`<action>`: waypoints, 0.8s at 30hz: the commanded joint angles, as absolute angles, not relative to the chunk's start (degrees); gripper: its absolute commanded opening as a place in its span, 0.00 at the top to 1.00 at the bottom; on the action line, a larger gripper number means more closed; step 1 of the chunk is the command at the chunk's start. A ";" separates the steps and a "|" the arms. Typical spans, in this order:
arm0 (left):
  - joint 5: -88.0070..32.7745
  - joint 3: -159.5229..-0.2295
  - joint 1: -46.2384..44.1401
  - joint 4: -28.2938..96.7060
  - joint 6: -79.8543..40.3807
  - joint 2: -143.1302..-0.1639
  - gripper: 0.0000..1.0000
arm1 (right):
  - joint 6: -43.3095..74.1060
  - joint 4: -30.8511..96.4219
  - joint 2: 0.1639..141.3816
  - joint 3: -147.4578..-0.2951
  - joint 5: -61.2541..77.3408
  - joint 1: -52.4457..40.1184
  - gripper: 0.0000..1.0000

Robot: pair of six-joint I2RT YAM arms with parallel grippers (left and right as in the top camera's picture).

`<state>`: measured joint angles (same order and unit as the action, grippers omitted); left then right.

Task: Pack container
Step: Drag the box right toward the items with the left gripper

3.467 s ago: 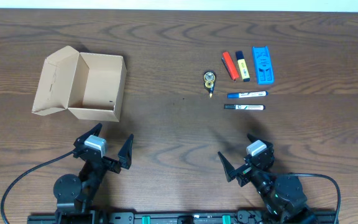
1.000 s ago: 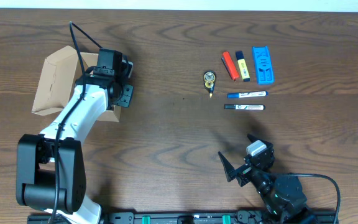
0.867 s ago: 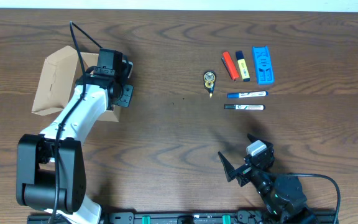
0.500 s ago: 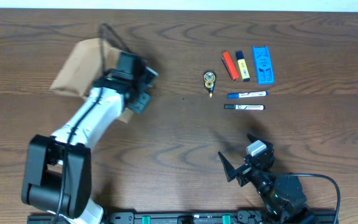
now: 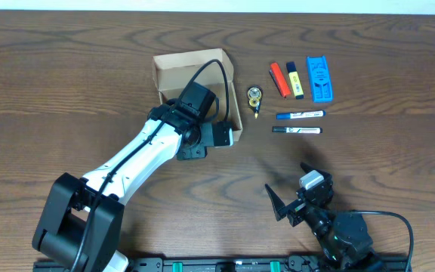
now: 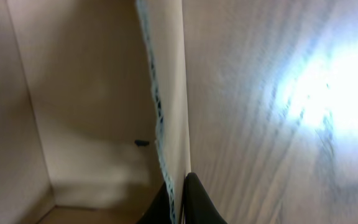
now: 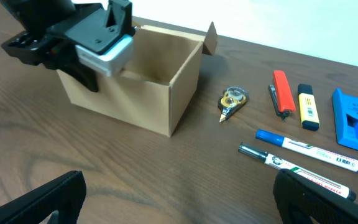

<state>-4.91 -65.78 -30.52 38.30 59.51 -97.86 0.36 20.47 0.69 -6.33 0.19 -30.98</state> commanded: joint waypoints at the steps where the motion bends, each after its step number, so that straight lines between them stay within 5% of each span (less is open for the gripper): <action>1: -7.62 -66.83 -30.41 39.38 65.84 -96.68 0.95 | -0.49 20.43 0.32 -6.15 -0.19 -31.31 0.01; 15: -11.35 -66.83 -30.35 39.09 67.26 -96.71 0.94 | -0.49 20.43 0.32 -6.15 -0.19 -31.31 0.01; 17: -10.20 -66.83 -30.35 39.03 65.98 -96.71 0.88 | -0.49 20.43 0.32 -6.15 -0.19 -31.31 0.01; 19: -9.67 -66.83 -30.35 38.94 64.27 -96.71 0.63 | -0.49 20.43 0.32 -6.15 -0.19 -31.31 0.01; 21: -9.67 -66.83 -30.35 38.89 63.11 -96.68 0.02 | -0.49 20.43 0.32 -6.15 -0.19 -31.31 0.01; 24: -9.61 -66.94 -30.35 38.81 61.52 -96.60 0.05 | -0.49 20.43 0.32 -6.15 -0.19 -31.31 0.01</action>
